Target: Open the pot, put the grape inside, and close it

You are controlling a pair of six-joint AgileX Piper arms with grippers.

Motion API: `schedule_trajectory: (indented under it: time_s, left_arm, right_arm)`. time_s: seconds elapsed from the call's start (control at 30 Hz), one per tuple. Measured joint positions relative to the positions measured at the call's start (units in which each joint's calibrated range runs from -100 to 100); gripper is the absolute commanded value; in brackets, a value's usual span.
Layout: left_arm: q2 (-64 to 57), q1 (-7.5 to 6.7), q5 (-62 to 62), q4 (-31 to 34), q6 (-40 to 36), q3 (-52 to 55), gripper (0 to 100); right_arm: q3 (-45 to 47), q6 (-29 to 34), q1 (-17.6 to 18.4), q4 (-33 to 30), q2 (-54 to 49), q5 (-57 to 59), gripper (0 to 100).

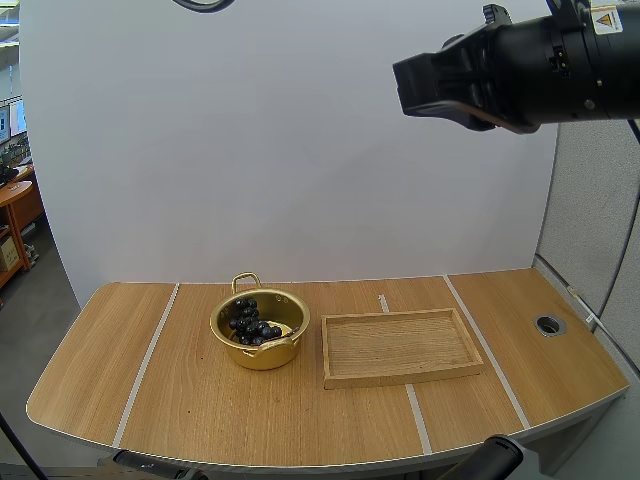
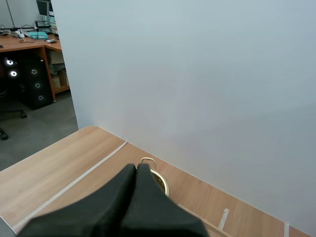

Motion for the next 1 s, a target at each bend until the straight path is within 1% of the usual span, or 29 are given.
schedule_trajectory:
  time_s: [0.13, 0.2, 0.27, 0.4, 0.5, 0.63, 0.73, 0.83, 0.9, 0.97, 1.0]
  left_arm:
    - [0.0, 0.0, 0.0, 0.0, 0.0, 0.0, 0]
    - [0.0, 0.0, 0.0, 0.0, 0.0, 0.0, 0]
    - [0.0, 0.0, 0.0, 0.0, 0.0, 0.0, 0]
    - [0.0, 0.0, 0.0, 0.0, 0.0, 0.0, 0]
    - [0.0, 0.0, 0.0, 0.0, 0.0, 0.0, 0]
    - [0.0, 0.0, 0.0, 0.0, 0.0, 0.0, 0]
    - [0.0, 0.0, 0.0, 0.0, 0.0, 0.0, 0]
    - [0.0, 0.0, 0.0, 0.0, 0.0, 0.0, 0]
    - [0.0, 0.0, 0.0, 0.0, 0.0, 0.0, 0]
    - [0.0, 0.0, 0.2, 0.0, 0.0, 0.0, 0]
    - [0.0, 0.0, 3.0, 0.0, 0.0, 0.0, 0]
  right_arm:
    - [1.9, 0.1, -2.7, 1.3, -1.1, 0.0, 0]
    - [2.9, 0.1, -5.3, 2.3, -1.7, 0.0, 0]
    - [3.4, 0.1, -6.9, 3.1, -2.1, 0.0, 0]
    - [4.1, 0.1, -9.3, 5.6, -3.0, 0.0, 0]
    - [4.4, 0.2, -13.1, 7.6, -5.5, 0.0, 0]
    - [5.9, 0.2, -15.7, 7.9, -8.9, 0.0, 0]
    - [8.7, 0.2, -17.0, 8.1, -11.9, 0.0, 0]
    - [10.0, 0.2, -17.3, 8.1, -13.0, 0.0, 0]
    - [13.9, 0.2, -17.7, 8.2, -15.2, 0.0, 0]
    - [15.1, 0.2, -17.8, 8.2, -15.5, 0.0, 0]
    - [16.3, 0.2, -17.8, 8.2, -15.6, 0.0, 0]
